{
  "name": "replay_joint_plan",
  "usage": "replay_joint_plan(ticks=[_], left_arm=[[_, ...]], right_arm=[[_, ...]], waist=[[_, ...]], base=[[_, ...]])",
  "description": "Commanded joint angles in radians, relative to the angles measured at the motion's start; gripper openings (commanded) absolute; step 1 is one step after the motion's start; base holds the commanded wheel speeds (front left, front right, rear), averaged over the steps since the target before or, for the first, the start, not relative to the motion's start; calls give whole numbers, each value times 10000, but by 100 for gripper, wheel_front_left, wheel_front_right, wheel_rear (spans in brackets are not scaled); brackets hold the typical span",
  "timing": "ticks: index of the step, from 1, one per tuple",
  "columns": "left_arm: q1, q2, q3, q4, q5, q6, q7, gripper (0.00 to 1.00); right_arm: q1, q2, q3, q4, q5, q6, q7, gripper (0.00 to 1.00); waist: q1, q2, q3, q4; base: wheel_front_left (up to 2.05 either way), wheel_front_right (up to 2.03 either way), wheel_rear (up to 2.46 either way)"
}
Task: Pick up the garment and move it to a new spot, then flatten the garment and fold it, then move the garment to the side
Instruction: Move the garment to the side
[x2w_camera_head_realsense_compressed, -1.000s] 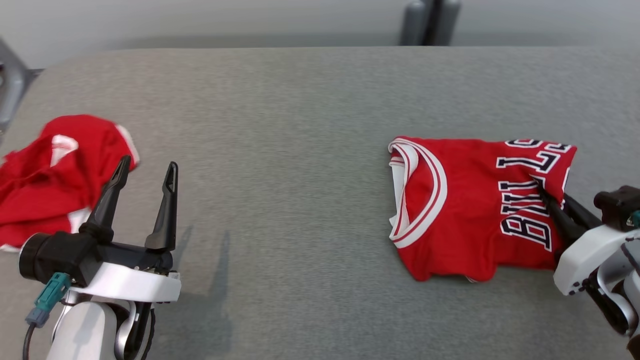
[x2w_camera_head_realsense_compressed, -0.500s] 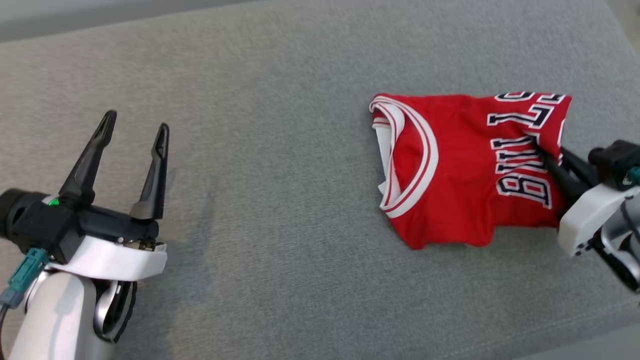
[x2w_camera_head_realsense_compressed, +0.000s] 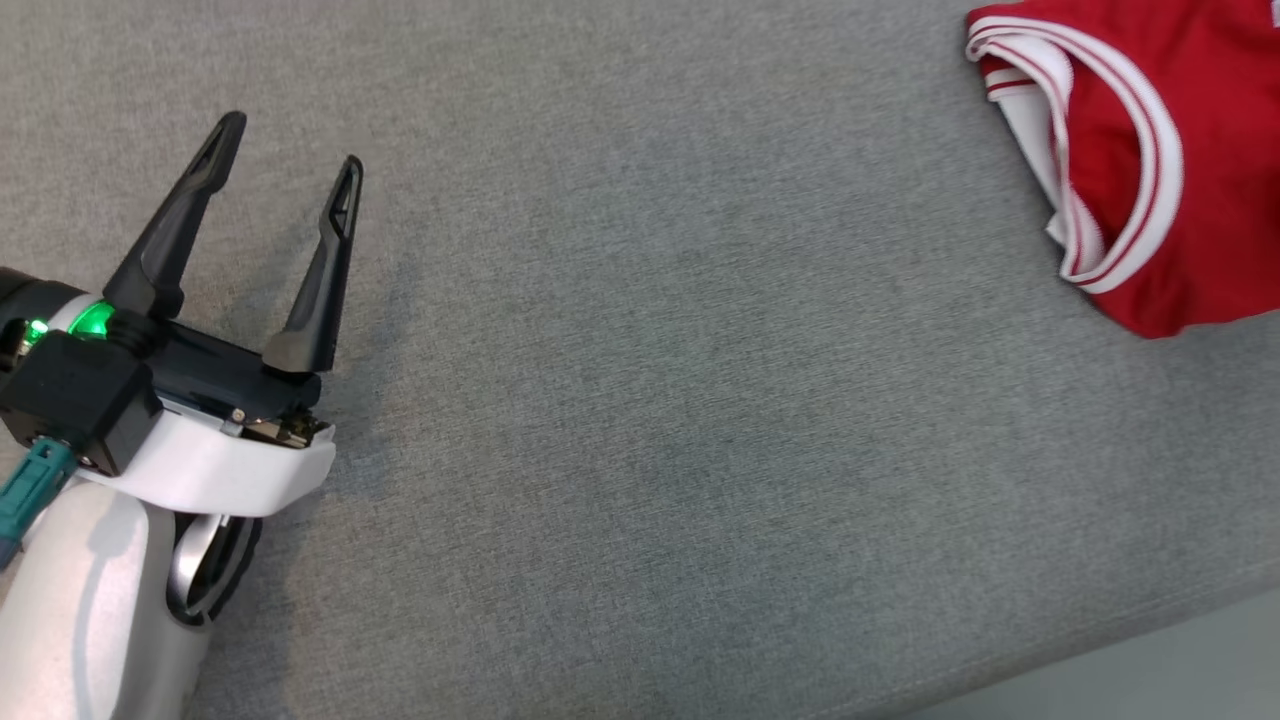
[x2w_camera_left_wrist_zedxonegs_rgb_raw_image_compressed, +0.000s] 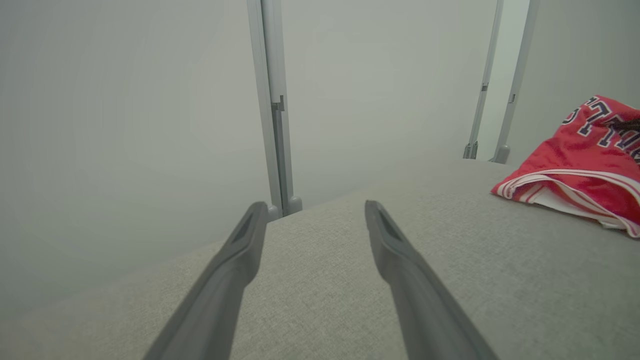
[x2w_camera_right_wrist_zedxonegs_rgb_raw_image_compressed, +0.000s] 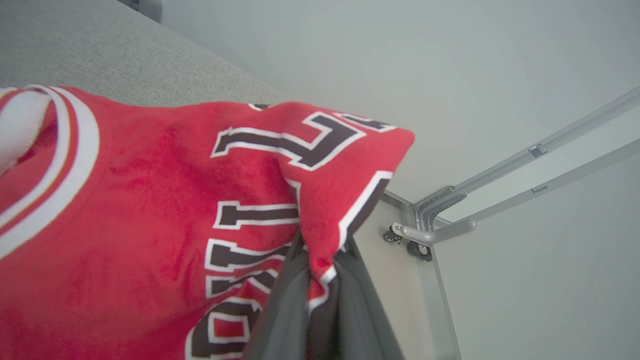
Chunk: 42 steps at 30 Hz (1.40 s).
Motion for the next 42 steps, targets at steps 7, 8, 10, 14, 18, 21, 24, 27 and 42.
replay_joint_plan(ticks=[7,8,10,14,18,21,24,27,42], left_arm=[[-364,246,-7,40,-134,-17,-35,100],[-353,255,8,53,-141,0,-49,100],[-288,286,36,122,-145,37,-62,100],[-65,366,104,300,-174,110,-90,100],[197,322,123,500,-224,234,-114,100],[423,212,162,709,-307,358,-178,100],[648,42,192,911,-417,502,-228,100],[934,-81,273,1126,-534,656,-299,100],[2364,-309,847,1828,-939,1232,-456,100]], right_arm=[[-735,641,-1058,1363,-724,-6,-388,100],[-786,741,-1186,1488,-772,-8,-482,100],[-816,922,-1399,1722,-799,-8,-636,100],[-1163,1172,-1974,1422,-566,-6,-1047,100],[-1227,1506,-2688,547,-430,-6,-1168,100],[-777,1888,-3175,-427,-413,-6,-1174,100],[11,2364,-3584,-1404,-384,-6,-1176,100],[1048,2960,-3890,-2282,-325,-6,-1179,100],[5558,5315,-4114,-4855,-528,-7,-1137,100]], waist=[[0,0,541,248],[0,0,536,237],[0,0,468,185],[0,0,126,19],[0,0,-459,-34],[0,0,-965,85],[0,0,-1464,332],[0,0,-1930,641],[0,0,-3590,1929]], base=[[0,0,0],[0,0,0],[0,0,0],[0,0,0],[0,0,0],[0,0,0],[0,0,0],[0,0,0],[0,0,0]])
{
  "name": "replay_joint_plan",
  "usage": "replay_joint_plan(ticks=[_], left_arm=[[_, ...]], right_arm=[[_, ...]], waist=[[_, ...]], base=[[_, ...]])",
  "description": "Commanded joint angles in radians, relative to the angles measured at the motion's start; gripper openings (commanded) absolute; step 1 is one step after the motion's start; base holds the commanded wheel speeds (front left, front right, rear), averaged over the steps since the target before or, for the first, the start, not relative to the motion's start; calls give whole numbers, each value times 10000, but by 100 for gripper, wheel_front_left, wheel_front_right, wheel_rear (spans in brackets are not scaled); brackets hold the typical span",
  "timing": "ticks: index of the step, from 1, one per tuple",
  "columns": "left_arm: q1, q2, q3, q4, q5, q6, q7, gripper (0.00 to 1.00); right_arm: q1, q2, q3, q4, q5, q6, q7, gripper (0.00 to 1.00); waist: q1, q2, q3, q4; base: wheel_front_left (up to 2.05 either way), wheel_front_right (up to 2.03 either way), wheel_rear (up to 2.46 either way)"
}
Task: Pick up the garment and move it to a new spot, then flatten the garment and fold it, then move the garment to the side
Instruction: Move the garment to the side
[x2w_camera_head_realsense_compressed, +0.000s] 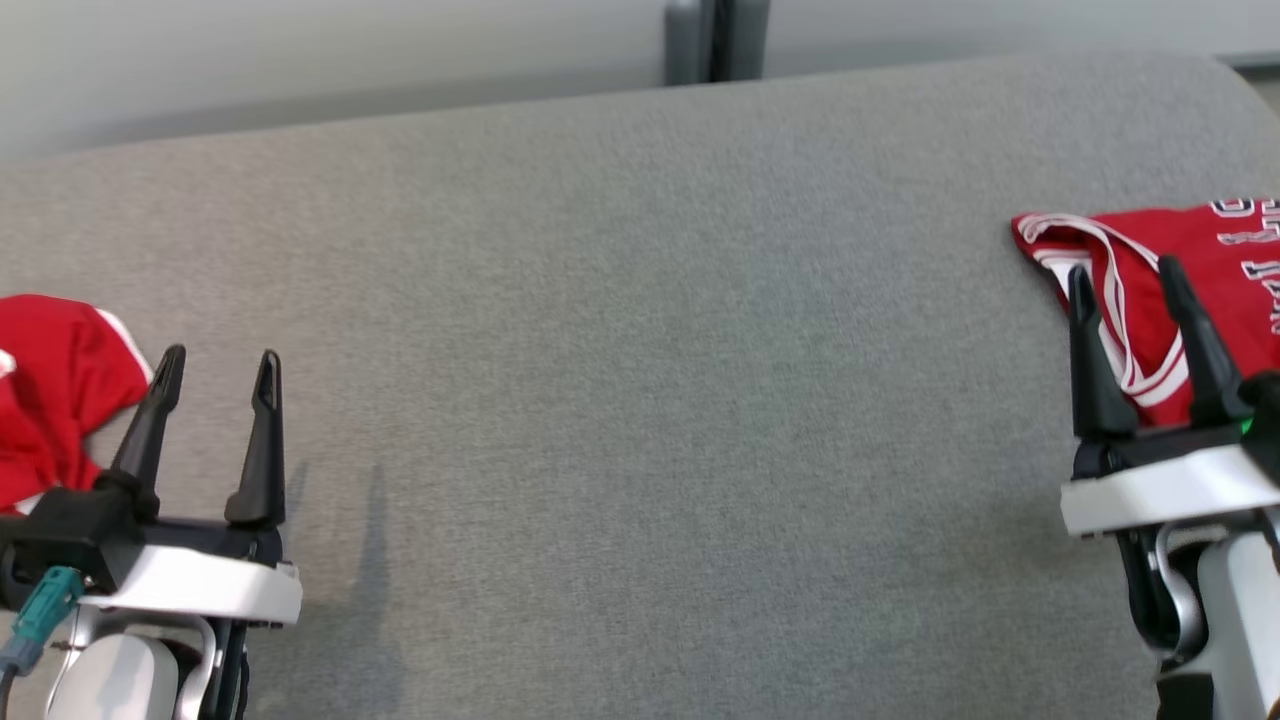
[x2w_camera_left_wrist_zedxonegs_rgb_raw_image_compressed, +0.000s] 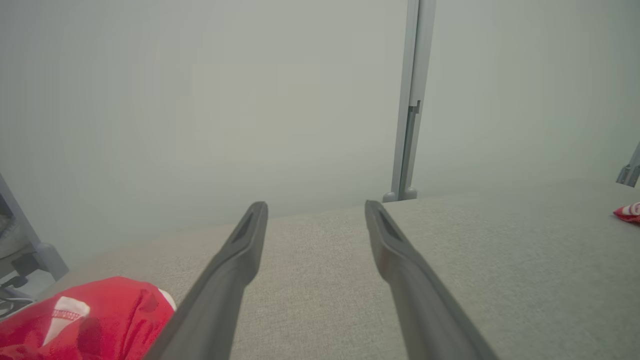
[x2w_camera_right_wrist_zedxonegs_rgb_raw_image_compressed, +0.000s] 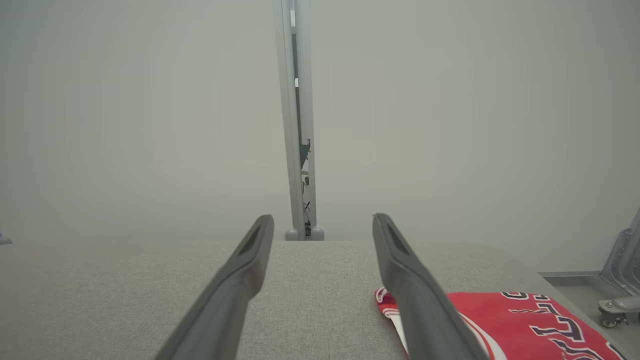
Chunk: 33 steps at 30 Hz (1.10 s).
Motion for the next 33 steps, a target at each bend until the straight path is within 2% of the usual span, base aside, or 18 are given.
replay_joint_plan(ticks=[1,8,16,33], left_arm=[[82,12,43,16,-35,31,-44,100],[759,-5,-46,146,-45,82,-70,100],[1375,12,-219,87,-18,152,13,100],[1668,96,-400,-177,-182,205,315,100]], right_arm=[[138,-40,-51,-59,-70,-7,-5,100],[1392,144,-197,-306,-171,-5,295,100],[2594,261,-503,-982,-290,-5,719,100],[3234,460,-798,-1809,-323,-5,1202,100]], waist=[[0,0,-372,287],[0,0,-1236,629],[0,0,-1905,719],[0,0,-2090,656]], base=[[0,0,0],[0,0,0],[0,0,0],[0,0,0]])
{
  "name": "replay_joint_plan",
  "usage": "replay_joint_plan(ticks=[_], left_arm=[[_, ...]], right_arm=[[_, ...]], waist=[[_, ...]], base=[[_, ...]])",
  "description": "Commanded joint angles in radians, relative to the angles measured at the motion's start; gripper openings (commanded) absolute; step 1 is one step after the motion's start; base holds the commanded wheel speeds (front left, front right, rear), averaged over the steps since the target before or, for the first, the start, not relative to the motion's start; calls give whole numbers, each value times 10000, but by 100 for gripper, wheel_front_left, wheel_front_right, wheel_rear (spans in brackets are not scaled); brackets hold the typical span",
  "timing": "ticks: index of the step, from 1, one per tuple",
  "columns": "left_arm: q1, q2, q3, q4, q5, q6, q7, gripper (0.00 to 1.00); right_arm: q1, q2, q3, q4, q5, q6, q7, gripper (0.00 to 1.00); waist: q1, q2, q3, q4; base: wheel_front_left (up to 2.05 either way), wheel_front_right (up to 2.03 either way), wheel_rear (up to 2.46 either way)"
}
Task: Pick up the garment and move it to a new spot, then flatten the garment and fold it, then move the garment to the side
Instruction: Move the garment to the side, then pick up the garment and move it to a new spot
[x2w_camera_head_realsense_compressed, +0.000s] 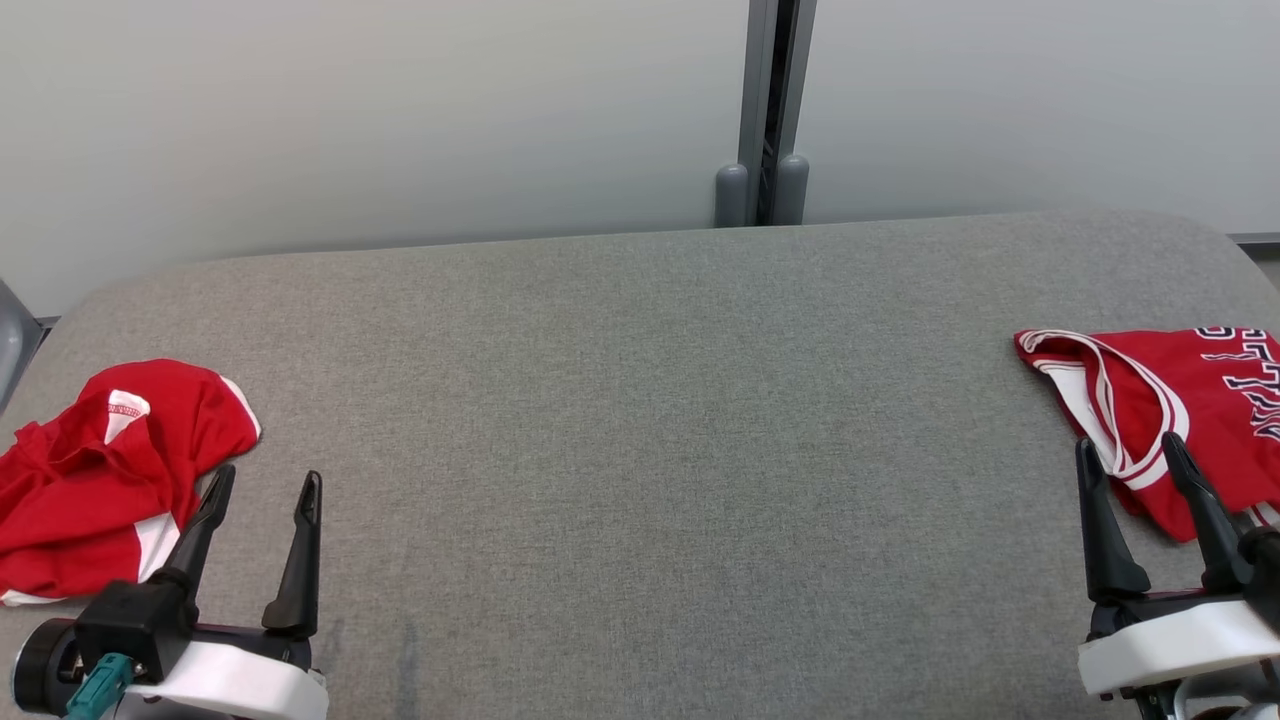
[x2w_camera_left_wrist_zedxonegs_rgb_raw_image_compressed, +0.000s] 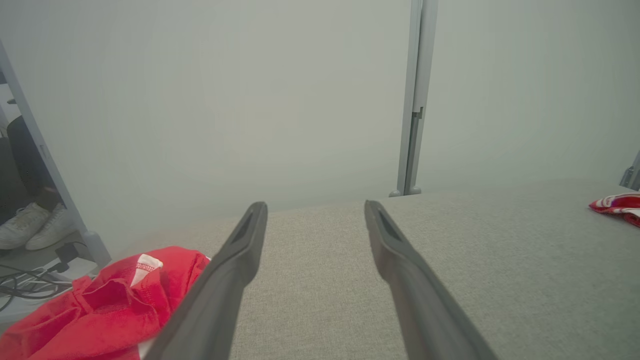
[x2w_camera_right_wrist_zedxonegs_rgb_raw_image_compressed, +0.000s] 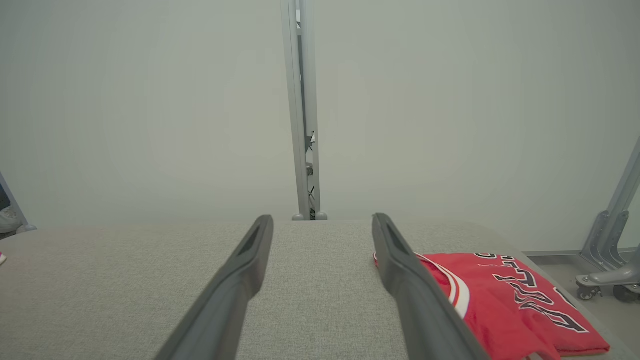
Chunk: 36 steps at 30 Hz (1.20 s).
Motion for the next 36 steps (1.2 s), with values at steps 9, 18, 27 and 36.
replay_joint_plan(ticks=[9,18,27,36], left_arm=[[-91,83,-66,-113,-104,70,65,100],[-614,-12,-86,-41,-260,51,-19,100],[-958,-25,-5,193,-358,22,-178,100],[-1049,-75,45,290,-411,38,-281,100]], right_arm=[[88,32,-94,-25,37,-3,-58,100],[66,150,86,-271,0,-3,-16,100],[-125,98,516,-162,97,-3,37,100],[-224,122,633,-66,180,-3,45,100]], waist=[[0,-1,115,83],[0,-1,222,1448],[0,-1,116,3367],[0,-1,33,4364]], base=[[0,0,0],[0,0,0],[0,0,0],[0,0,0]])
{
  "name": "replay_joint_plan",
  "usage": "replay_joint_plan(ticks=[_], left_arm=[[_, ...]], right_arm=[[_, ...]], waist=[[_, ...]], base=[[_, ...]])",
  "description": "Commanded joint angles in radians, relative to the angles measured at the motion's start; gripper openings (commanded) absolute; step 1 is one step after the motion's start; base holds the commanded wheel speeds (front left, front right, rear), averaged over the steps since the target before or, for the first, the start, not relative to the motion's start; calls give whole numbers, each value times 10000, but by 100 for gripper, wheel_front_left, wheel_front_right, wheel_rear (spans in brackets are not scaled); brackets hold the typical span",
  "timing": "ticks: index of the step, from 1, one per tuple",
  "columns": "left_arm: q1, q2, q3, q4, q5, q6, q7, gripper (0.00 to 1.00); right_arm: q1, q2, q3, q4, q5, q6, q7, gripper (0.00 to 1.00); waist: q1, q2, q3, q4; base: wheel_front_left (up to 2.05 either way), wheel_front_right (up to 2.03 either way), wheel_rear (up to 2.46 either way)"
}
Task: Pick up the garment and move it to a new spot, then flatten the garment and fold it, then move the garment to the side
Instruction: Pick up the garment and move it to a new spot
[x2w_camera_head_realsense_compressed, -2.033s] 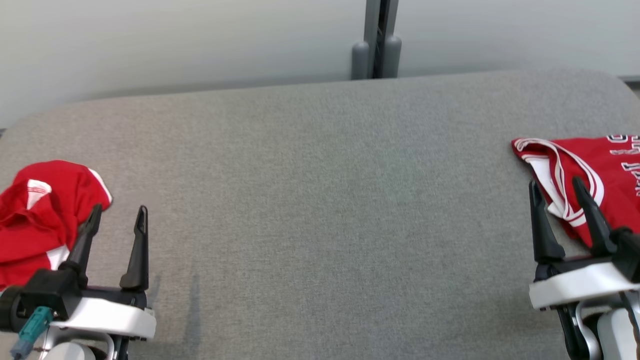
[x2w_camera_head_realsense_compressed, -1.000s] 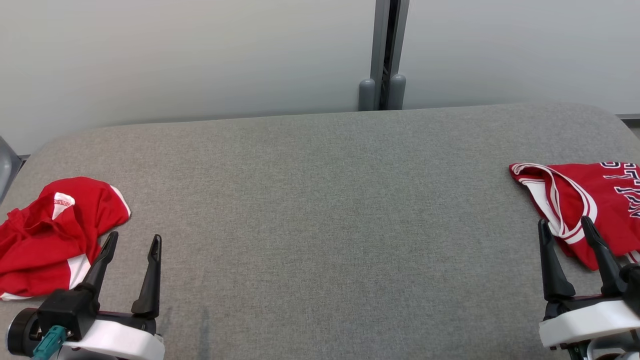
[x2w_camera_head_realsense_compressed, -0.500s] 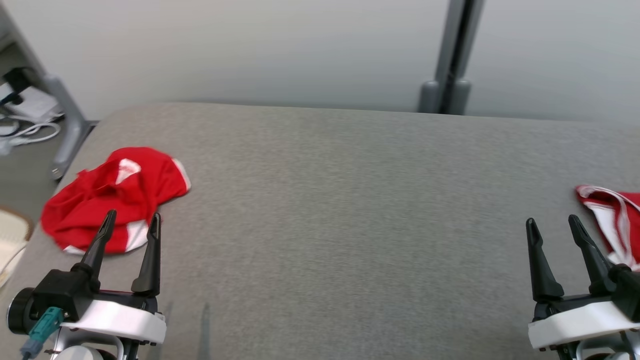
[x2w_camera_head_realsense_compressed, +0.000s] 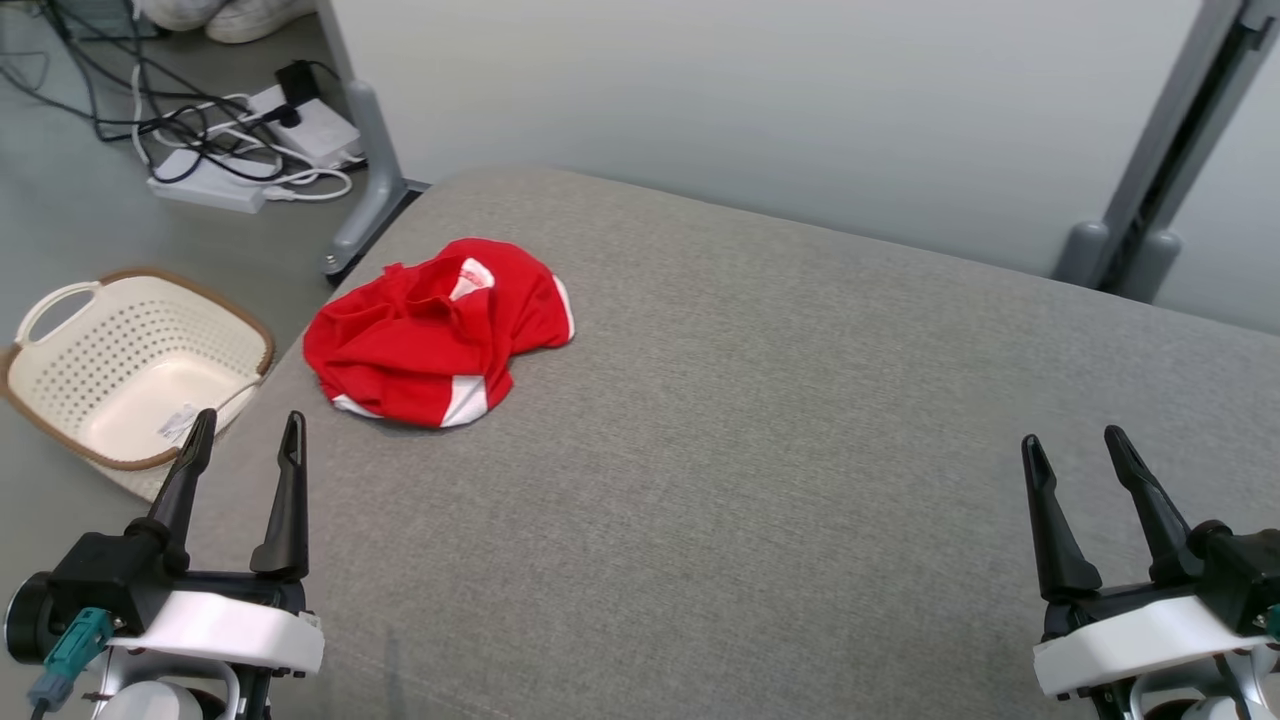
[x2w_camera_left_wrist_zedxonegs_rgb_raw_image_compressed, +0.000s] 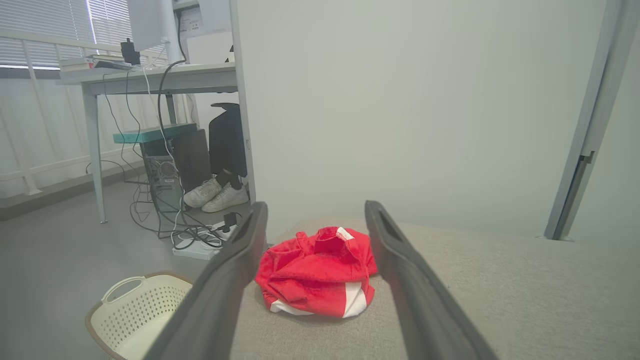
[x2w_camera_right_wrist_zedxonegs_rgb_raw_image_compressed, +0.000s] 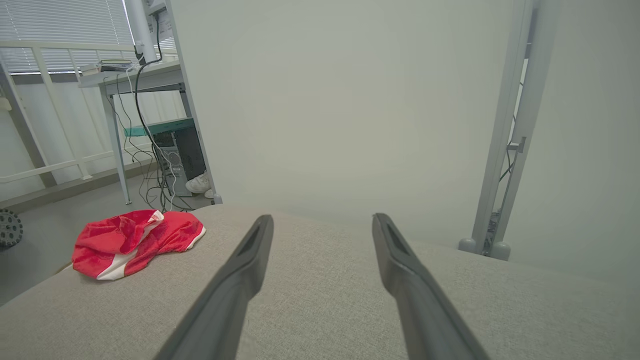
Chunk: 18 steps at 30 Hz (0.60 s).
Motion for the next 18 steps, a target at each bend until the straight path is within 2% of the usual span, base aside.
replay_joint_plan(ticks=[1,12,18], left_arm=[[-164,15,38,26,-7,-3,-27,100],[-206,6,77,75,-45,48,-103,100],[-703,27,182,160,-98,78,-104,100]], right_arm=[[-112,-40,-12,37,48,-3,7,100],[-186,-41,90,119,85,-3,-27,100],[-413,-118,241,10,59,-3,85,100]], waist=[[0,-1,-28,181],[0,-1,63,242],[0,-1,345,-101]], base=[[0,0,0],[0,0,0],[0,0,0]])
